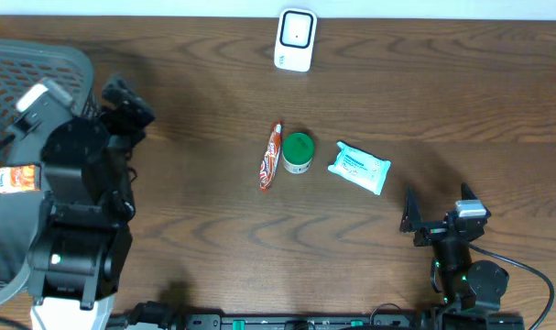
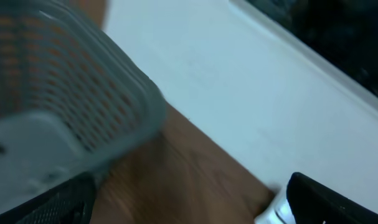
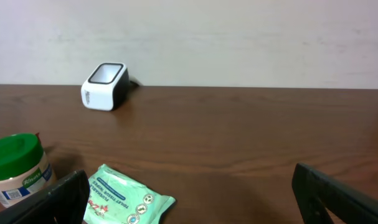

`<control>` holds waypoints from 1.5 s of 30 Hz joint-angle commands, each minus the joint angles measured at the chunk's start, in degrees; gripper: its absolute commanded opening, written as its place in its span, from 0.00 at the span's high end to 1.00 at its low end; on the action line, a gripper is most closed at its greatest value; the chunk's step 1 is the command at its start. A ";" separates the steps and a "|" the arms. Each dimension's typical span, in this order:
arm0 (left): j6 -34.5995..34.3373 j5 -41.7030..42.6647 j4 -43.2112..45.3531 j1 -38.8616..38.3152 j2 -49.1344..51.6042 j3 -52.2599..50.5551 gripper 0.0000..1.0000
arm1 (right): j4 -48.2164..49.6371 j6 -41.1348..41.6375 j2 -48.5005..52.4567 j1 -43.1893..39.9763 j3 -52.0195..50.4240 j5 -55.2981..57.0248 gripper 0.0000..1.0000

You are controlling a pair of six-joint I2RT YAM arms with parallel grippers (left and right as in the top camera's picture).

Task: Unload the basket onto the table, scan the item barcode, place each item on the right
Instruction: 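Return the left gripper into the basket above the Kleenex pack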

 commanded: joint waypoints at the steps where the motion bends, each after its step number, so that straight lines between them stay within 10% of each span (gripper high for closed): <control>1: 1.95 -8.85 0.20 -0.02 -0.52 0.68 0.02 | -0.26 0.74 -0.24 0.61 -0.09 0.50 0.01; 19: 14.21 -10.47 -8.13 1.07 2.01 12.24 0.02 | -0.26 0.74 -0.24 0.61 -0.09 0.50 0.01; 45: -10.25 0.33 -22.53 43.34 29.88 12.68 0.02 | -0.26 0.74 -0.24 0.61 -0.09 0.50 0.01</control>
